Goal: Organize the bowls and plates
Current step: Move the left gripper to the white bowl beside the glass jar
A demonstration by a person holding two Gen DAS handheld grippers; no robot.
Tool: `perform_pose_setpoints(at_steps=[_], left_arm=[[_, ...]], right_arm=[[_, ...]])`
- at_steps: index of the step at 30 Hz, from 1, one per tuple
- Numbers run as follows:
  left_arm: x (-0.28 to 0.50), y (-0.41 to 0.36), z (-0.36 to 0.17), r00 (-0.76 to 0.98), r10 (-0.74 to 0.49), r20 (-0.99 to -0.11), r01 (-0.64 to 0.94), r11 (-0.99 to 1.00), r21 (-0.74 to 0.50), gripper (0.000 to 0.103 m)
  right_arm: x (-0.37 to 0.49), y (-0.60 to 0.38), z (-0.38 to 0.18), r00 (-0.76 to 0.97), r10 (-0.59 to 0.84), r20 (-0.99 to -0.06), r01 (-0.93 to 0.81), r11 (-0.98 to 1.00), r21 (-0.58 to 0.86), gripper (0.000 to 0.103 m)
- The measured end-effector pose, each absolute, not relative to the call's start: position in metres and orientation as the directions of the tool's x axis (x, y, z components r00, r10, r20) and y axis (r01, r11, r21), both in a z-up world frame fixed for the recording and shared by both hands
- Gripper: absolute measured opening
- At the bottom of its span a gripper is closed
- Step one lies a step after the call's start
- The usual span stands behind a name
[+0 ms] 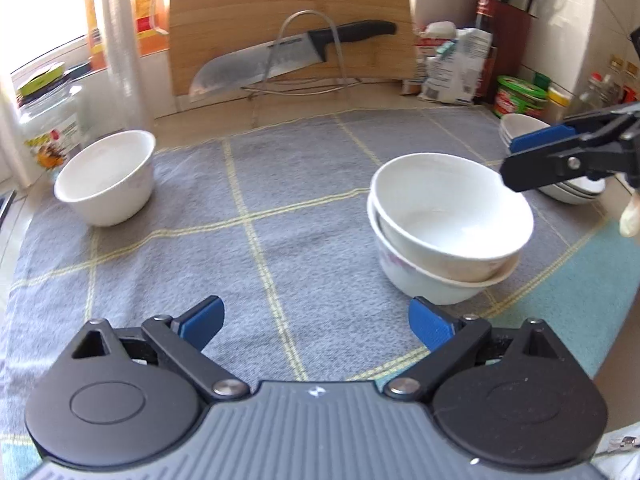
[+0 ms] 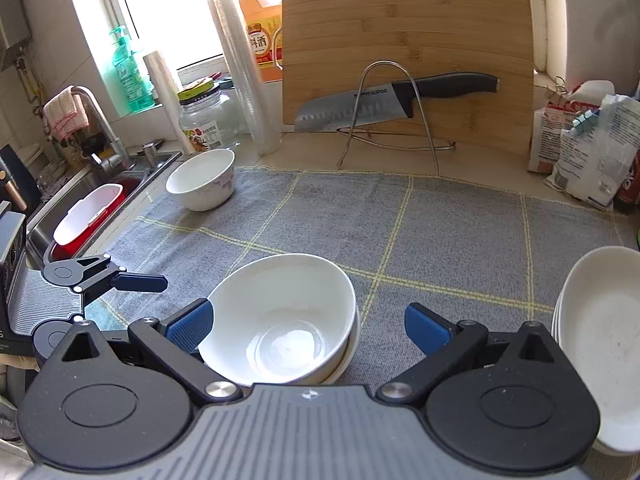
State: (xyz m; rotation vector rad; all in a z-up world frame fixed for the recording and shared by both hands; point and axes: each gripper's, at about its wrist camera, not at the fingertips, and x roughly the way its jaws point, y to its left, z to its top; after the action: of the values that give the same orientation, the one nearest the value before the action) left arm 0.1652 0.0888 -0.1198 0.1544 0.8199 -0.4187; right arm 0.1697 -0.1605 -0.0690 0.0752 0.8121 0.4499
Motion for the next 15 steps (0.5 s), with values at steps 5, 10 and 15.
perform_pose_setpoints(at_steps=[5, 10, 15], left_arm=[[0.173, 0.113, -0.118, 0.613, -0.194, -0.766, 0.237, 0.97, -0.056, 0.098], [0.185, 0.146, -0.112, 0.635, -0.138, -0.76, 0.116, 0.99, -0.083, 0.098], [0.208, 0.175, -0.118, 0.654, -0.113, -0.748, 0.109, 0.993, -0.054, 0.099]], right_arm=[[0.185, -0.164, -0.066, 0.584, 0.434, -0.686, -0.409, 0.887, 0.213, 0.103], [0.193, -0.147, -0.055, 0.61, 0.414, -0.676, -0.452, 0.882, 0.132, 0.103], [0.2, -0.113, -0.045, 0.63, 0.411, -0.659, -0.472, 0.876, 0.096, 0.103]])
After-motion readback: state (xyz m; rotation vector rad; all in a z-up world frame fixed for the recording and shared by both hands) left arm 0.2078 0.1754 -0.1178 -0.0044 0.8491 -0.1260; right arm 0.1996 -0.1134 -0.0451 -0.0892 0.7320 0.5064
